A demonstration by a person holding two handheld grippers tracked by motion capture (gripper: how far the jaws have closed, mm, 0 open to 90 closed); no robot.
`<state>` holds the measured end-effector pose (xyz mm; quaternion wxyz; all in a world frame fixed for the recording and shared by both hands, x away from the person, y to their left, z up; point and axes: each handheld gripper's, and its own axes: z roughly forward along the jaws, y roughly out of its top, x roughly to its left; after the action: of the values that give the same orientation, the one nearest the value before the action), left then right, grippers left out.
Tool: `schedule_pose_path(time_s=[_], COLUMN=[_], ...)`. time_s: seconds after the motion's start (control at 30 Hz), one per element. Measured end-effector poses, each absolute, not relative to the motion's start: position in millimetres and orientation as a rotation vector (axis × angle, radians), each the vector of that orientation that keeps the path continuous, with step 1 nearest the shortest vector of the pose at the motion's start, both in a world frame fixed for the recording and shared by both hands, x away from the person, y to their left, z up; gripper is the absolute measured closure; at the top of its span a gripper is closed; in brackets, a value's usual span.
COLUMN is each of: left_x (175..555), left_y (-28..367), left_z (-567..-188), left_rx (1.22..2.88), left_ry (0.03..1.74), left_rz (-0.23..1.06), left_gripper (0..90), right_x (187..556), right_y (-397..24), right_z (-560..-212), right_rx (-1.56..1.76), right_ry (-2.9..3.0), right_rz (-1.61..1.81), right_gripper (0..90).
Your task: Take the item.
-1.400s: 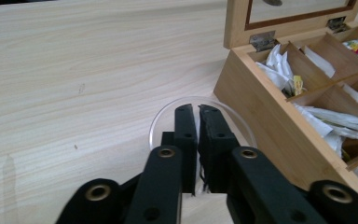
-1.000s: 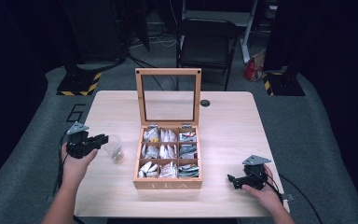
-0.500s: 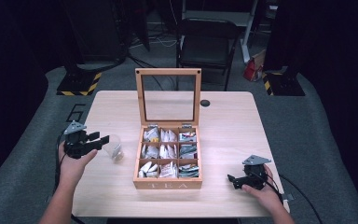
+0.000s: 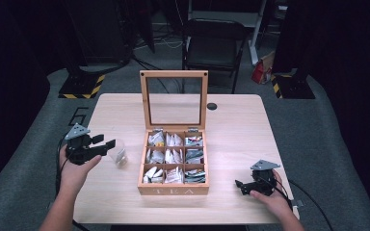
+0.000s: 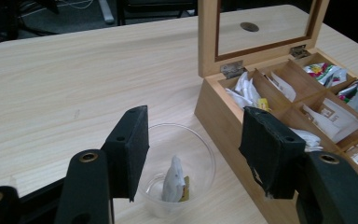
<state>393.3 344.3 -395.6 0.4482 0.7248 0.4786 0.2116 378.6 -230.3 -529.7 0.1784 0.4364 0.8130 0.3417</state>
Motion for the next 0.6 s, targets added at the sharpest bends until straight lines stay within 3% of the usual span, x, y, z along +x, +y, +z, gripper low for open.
schedule_pose_path(time_s=[0.6], left_x=[378], left_y=[330], left_z=[-398], left_rx=[1.833], left_ry=[1.120], left_rz=[0.500], left_gripper=[42.4], right_x=[379], right_y=[-230], right_z=[-530], right_rx=[1.232], right_ry=[2.303], right_rz=[0.969], right_gripper=[0.0])
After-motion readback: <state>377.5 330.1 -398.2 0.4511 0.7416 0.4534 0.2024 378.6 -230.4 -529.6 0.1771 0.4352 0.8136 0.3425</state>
